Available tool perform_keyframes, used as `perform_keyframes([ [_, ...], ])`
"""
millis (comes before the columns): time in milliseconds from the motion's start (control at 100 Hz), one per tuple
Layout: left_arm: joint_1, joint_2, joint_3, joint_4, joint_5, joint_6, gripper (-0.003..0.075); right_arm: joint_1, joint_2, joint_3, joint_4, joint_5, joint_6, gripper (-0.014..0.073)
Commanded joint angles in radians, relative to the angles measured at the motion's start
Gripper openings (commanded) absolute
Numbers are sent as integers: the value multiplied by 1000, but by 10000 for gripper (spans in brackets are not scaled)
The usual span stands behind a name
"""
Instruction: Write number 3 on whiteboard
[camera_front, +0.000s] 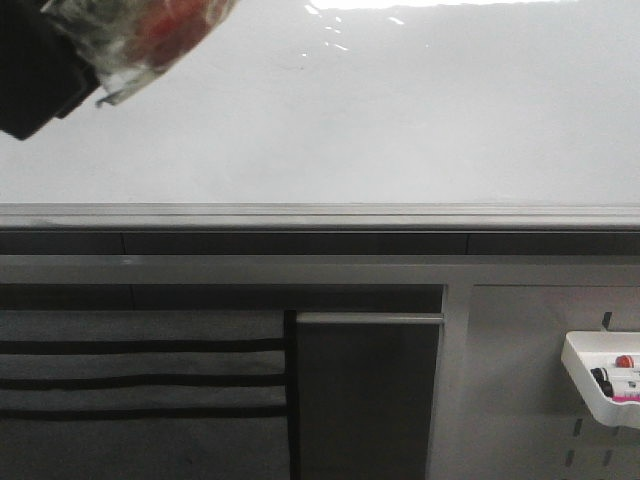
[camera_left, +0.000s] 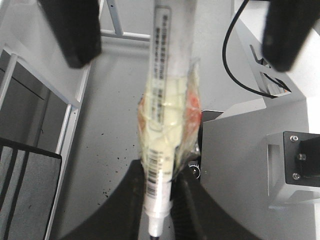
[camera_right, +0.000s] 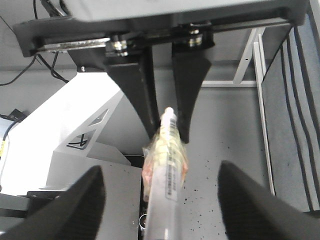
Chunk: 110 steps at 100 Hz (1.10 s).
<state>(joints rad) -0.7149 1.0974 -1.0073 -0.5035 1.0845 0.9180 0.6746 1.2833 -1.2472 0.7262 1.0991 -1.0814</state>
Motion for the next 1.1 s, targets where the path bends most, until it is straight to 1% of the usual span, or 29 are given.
perform_keyframes([
  [0, -8, -11, -35, -44, -21, 0, -18, 3, -21, -36, 30, -19, 2, 349],
  [380, -8, -11, -35, -44, -21, -1, -18, 3, 11, -38, 30, -23, 2, 337],
  [440, -8, -11, -35, -44, -21, -1, -18, 3, 11, -40, 30, -20, 2, 308],
  [520, -8, -11, -35, -44, -21, -1, -18, 8, 11, -40, 30, -21, 2, 237],
  [590, -8, -11, -35, -44, -21, -1, -18, 19, 11, -40, 30, -24, 2, 204],
  [810, -8, -11, -35, -44, -21, -1, -18, 41, 11, -40, 18, -30, 2, 203],
  [910, -8, -11, -35, -44, -21, -1, -18, 41, 11, -40, -7, -40, 32, 197],
  [980, -8, -11, -35, -44, -19, -1, -18, 41, 11, -40, -23, -42, 54, 141],
  [1030, -8, -11, -35, -44, -19, -1, -18, 41, 11, -40, -23, -42, 53, 76],
  [1090, -8, -11, -35, -44, -19, -1, -18, 41, 11, -40, -23, -42, 53, 22],
])
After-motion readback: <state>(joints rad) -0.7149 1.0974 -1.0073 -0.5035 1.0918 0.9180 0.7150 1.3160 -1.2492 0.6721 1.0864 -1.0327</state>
